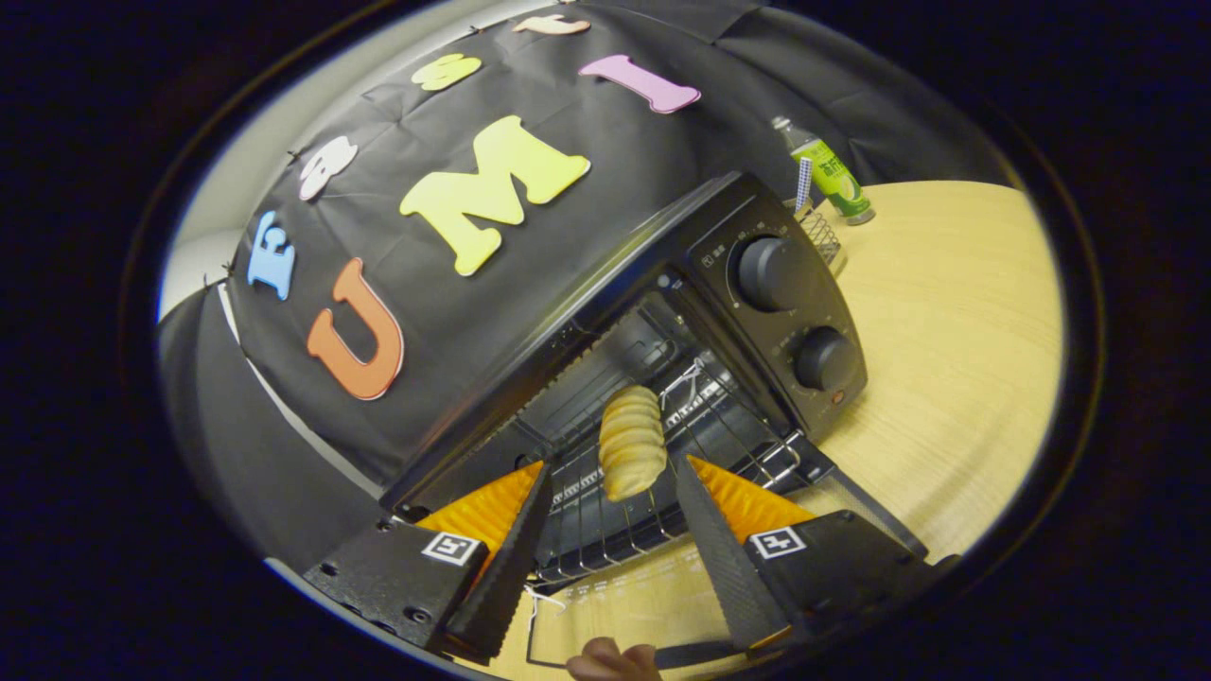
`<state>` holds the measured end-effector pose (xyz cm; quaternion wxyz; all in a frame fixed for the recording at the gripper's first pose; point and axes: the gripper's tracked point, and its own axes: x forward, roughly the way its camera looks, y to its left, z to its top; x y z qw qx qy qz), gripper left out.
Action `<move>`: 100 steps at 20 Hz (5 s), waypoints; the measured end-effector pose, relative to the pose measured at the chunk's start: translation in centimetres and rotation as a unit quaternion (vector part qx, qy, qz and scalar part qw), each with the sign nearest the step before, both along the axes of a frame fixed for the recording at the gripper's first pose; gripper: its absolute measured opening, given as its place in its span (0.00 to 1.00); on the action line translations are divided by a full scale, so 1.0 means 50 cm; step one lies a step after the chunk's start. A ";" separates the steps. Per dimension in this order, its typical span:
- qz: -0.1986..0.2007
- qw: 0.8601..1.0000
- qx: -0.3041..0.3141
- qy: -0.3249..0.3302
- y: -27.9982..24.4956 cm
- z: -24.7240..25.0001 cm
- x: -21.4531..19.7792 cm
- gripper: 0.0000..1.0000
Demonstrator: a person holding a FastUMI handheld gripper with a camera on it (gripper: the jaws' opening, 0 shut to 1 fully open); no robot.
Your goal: Open the toaster oven, put the food inside, and close the toaster oven door.
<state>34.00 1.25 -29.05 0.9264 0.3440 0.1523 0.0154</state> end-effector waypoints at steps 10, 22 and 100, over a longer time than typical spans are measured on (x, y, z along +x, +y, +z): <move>0.038 0.984 -0.174 0.020 0.031 0.021 -0.182 1.00; 0.078 0.948 -0.283 0.123 0.074 -0.120 -0.254 1.00; 0.027 0.932 -0.337 -0.128 0.050 0.244 -0.368 1.00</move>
